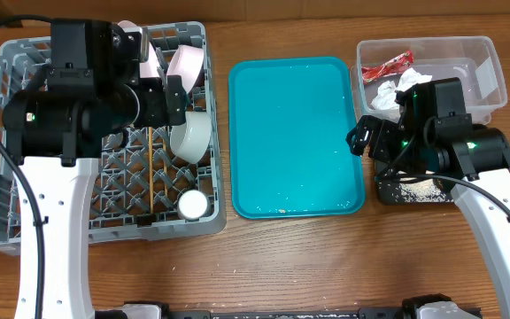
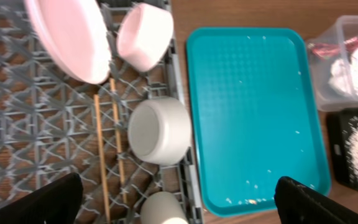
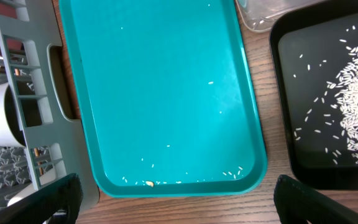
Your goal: Sort waste into correct bins and load items into the dishwasher
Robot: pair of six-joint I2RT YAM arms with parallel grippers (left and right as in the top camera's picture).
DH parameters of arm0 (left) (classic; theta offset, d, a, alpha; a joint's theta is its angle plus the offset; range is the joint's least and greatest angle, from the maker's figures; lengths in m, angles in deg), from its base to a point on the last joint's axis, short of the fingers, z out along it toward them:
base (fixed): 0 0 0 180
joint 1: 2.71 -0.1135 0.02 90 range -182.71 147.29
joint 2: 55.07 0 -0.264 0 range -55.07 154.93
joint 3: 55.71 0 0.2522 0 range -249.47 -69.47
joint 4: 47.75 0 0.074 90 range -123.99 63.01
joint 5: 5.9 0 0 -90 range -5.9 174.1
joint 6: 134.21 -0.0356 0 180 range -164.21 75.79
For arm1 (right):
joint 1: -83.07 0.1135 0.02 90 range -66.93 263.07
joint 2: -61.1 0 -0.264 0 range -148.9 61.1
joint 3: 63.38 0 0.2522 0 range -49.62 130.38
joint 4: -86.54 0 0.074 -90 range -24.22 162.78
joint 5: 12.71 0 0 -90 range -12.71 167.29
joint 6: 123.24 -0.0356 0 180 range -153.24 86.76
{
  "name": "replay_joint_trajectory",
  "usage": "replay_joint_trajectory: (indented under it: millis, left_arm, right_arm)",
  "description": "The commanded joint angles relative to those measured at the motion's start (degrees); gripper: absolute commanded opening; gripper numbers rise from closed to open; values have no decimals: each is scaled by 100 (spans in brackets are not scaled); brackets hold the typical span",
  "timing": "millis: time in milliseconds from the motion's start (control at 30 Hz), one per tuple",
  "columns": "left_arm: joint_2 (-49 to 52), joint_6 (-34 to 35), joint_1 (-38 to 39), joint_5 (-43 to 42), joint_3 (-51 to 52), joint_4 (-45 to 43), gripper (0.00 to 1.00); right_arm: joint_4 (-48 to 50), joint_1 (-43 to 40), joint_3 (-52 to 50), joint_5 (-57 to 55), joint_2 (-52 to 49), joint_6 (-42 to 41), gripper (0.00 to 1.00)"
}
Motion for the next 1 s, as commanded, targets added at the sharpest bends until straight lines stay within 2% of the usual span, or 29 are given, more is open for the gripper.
replay_joint_trajectory:
  millis: [0,333,433,600,667,767,967]
  left_arm:
    - [111,103,-28,-376,-20,22,100]
    - [111,103,-28,-376,-20,22,100]
    - [111,103,-28,-376,-20,22,100]
    - [111,103,-28,-376,-20,22,100]
    - [111,103,-26,-376,-20,22,100]
    - [111,103,-26,-376,-20,22,100]
    - [111,103,-26,-376,-20,22,100]
  right_arm:
    - [28,-37,107,-39,26,15,100]
    - [24,-37,107,-133,208,28,100]
    - [2,-37,92,-1019,702,57,100]
    - [105,-37,-192,-1491,1888,236,100]
    - [463,-37,-466,-1622,2382,378,100]
    - [1552,-138,-1226,-1687,3316,796,100]
    - [3259,-885,-3036,-1235,4782,787,100]
